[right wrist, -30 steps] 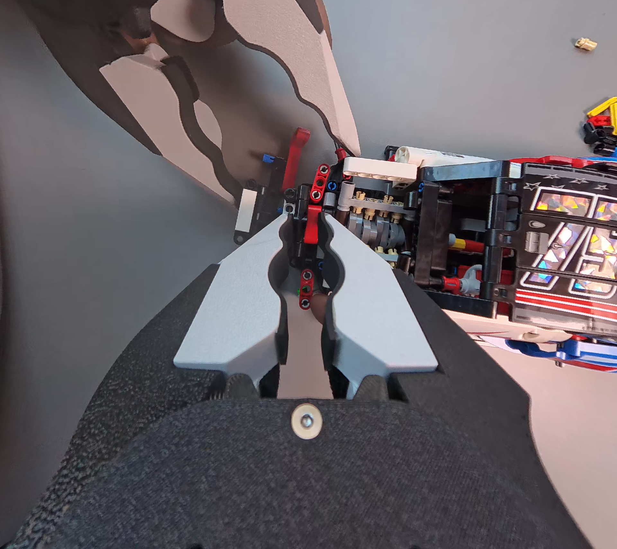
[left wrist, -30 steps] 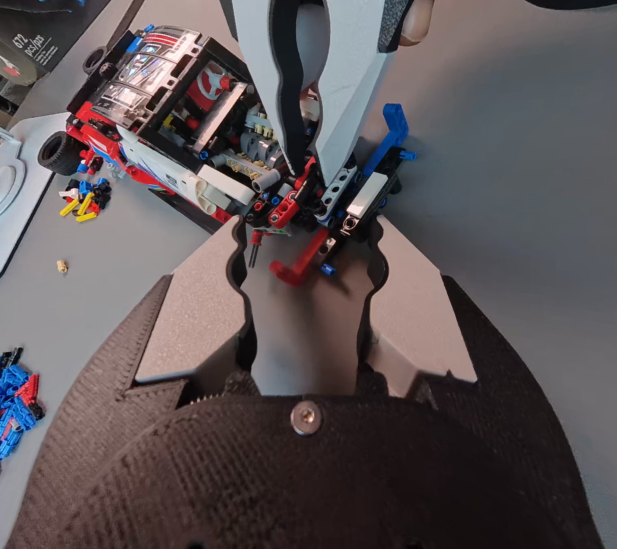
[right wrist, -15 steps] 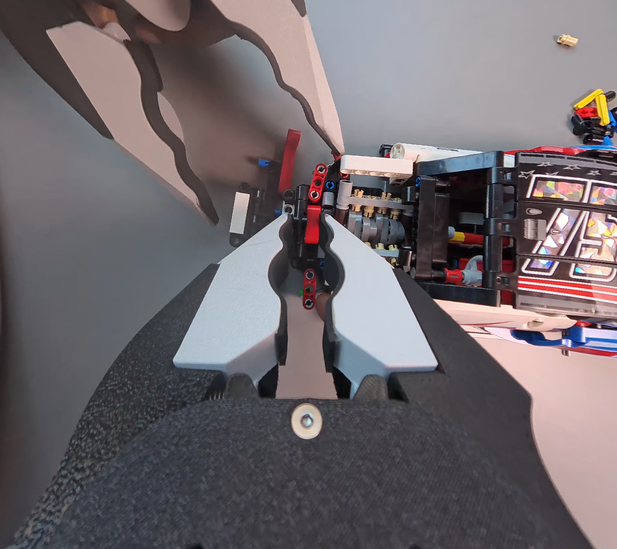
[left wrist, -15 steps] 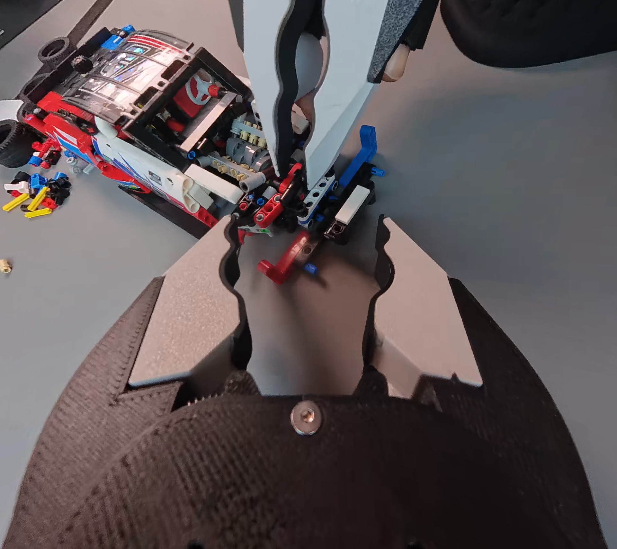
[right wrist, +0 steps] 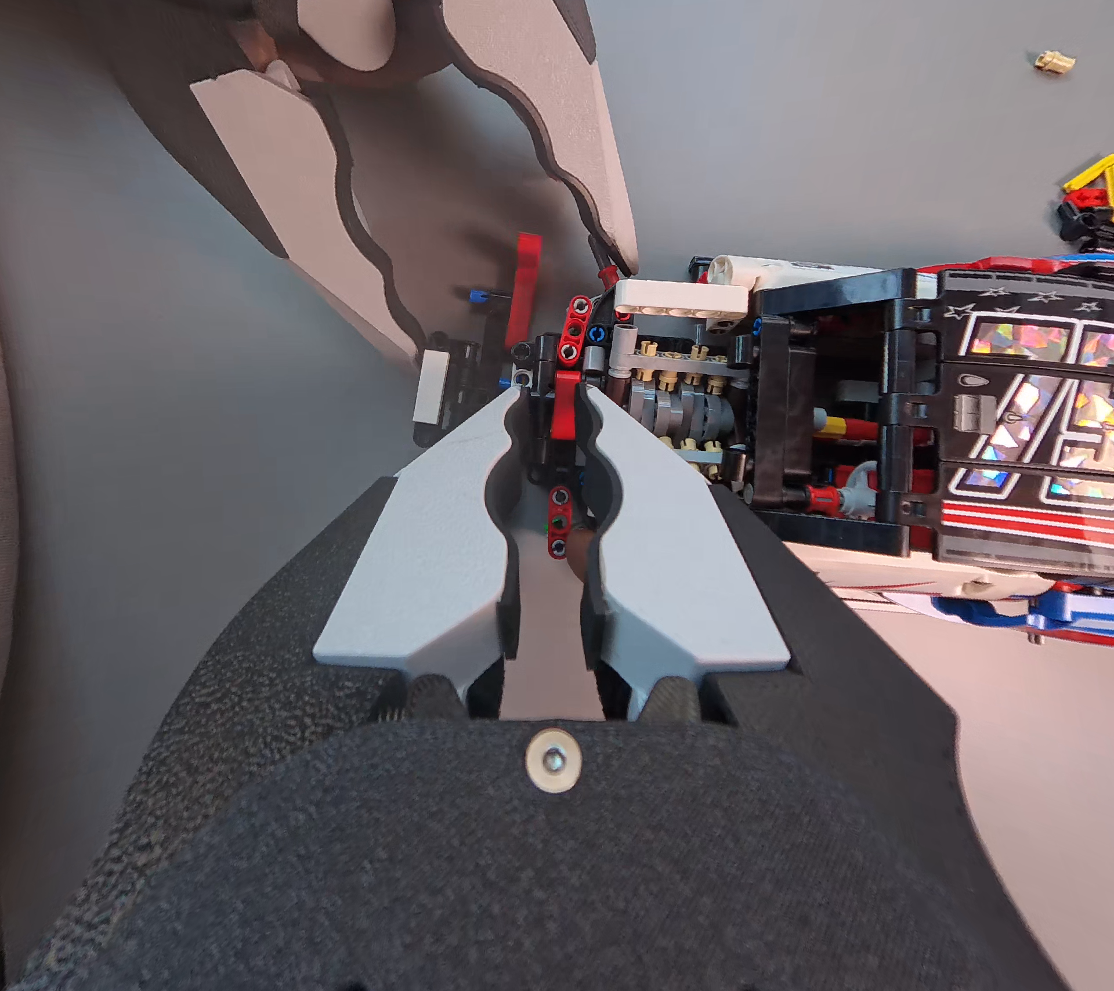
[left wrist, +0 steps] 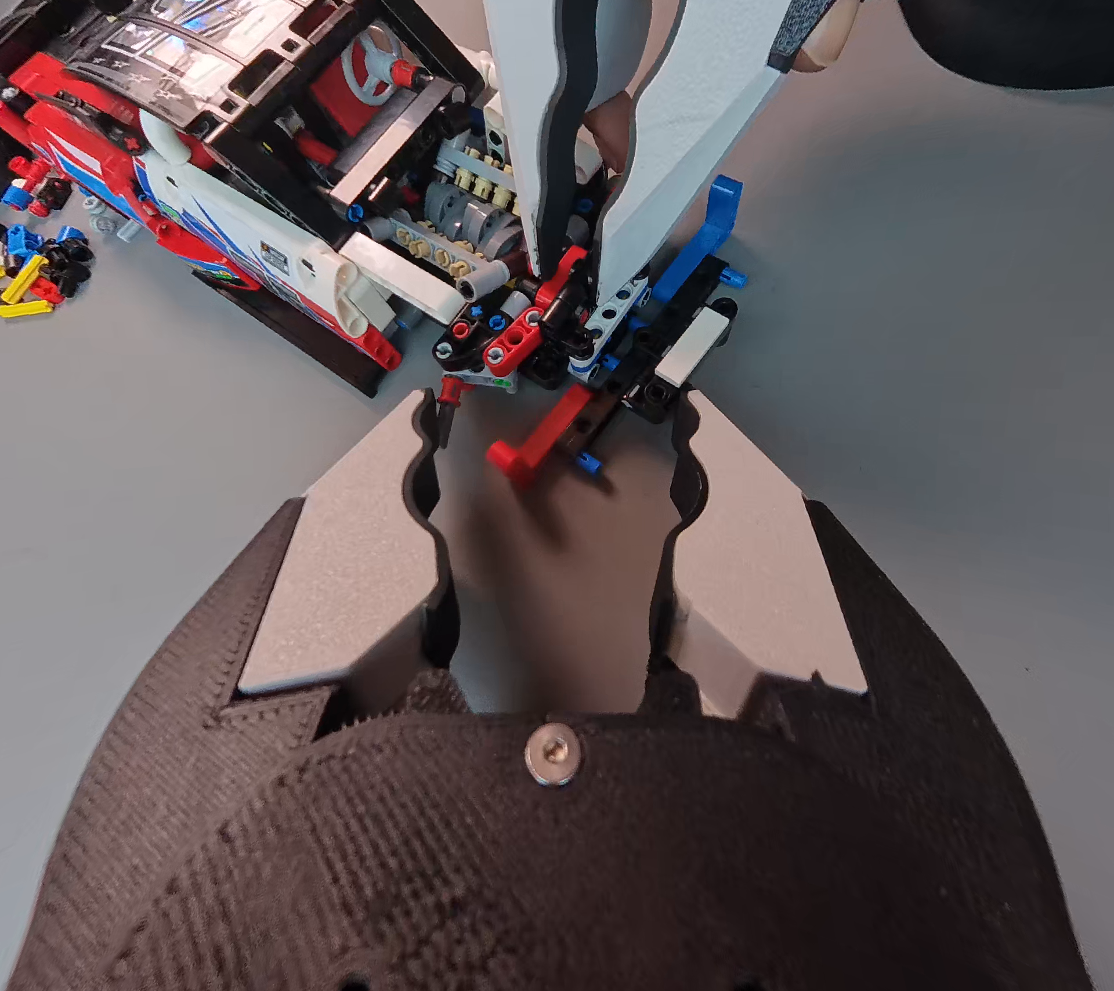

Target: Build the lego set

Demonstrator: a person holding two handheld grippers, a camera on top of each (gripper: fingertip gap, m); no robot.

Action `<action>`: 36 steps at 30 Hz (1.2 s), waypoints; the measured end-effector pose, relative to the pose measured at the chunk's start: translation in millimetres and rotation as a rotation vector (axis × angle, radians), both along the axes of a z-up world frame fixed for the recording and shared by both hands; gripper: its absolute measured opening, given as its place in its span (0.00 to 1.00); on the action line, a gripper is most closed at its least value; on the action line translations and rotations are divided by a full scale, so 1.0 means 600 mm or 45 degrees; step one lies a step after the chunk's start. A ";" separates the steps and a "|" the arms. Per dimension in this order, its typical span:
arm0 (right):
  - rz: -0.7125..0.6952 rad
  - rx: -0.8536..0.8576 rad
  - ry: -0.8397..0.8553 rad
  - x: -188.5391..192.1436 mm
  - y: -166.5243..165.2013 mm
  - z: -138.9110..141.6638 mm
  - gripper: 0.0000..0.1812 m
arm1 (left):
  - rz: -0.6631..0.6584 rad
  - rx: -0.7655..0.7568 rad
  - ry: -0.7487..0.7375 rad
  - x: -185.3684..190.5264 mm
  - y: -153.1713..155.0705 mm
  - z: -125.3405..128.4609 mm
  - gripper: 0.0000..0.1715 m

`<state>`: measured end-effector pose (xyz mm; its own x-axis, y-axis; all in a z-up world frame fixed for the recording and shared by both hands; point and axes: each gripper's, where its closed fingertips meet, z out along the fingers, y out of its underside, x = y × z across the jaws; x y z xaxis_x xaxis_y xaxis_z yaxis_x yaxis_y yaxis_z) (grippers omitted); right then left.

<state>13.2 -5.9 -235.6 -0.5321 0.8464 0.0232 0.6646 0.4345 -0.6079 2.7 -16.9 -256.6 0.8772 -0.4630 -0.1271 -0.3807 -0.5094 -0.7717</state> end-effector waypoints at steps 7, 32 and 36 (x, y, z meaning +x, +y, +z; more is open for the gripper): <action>-0.008 -0.005 -0.006 0.000 0.004 0.000 0.07 | 0.065 0.047 0.058 -0.002 0.005 0.003 0.42; 0.001 0.117 0.001 0.007 0.013 0.010 0.06 | -0.004 0.079 -0.034 0.001 -0.014 0.028 0.43; 0.054 0.202 -0.040 0.002 0.008 0.000 0.03 | -0.016 0.073 0.006 0.002 -0.013 0.024 0.43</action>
